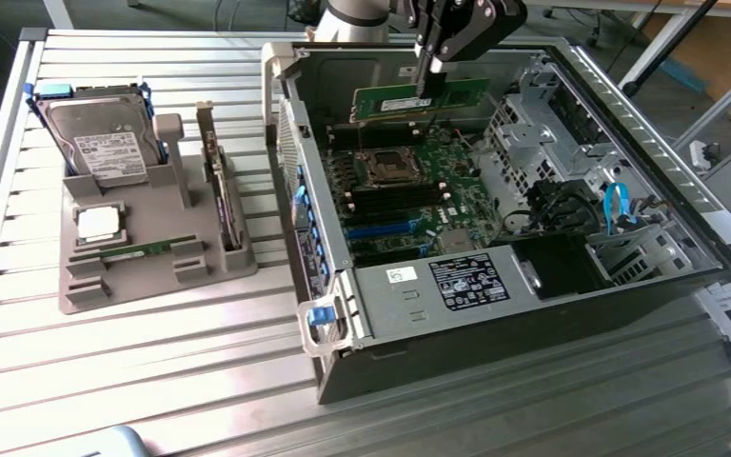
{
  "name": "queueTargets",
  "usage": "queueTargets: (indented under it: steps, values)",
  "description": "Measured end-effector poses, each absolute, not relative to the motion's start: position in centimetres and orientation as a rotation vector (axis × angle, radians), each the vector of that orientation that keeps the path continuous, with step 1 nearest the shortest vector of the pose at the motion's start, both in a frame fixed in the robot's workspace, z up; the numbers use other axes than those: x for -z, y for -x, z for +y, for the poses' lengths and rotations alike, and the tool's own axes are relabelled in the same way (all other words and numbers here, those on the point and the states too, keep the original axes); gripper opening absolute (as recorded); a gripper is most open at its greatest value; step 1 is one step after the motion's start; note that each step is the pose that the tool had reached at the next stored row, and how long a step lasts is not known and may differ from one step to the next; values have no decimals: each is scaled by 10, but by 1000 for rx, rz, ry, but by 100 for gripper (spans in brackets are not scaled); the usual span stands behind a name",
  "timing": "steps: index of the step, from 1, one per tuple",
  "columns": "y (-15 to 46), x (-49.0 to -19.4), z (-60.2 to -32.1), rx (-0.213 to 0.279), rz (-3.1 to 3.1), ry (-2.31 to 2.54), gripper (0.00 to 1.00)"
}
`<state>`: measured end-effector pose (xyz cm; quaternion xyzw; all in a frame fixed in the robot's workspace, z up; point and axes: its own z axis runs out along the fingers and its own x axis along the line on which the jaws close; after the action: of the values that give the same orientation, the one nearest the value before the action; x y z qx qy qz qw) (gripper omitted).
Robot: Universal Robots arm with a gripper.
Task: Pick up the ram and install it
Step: 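Pick up the ram and move it above insertion slot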
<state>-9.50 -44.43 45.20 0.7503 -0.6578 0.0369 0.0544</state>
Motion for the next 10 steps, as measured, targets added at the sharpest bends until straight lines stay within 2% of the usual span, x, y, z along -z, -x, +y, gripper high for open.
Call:
queueTargets:
  steps: [10]
  values:
    - [88,-452,-444,-113,-1998,-2278,13]
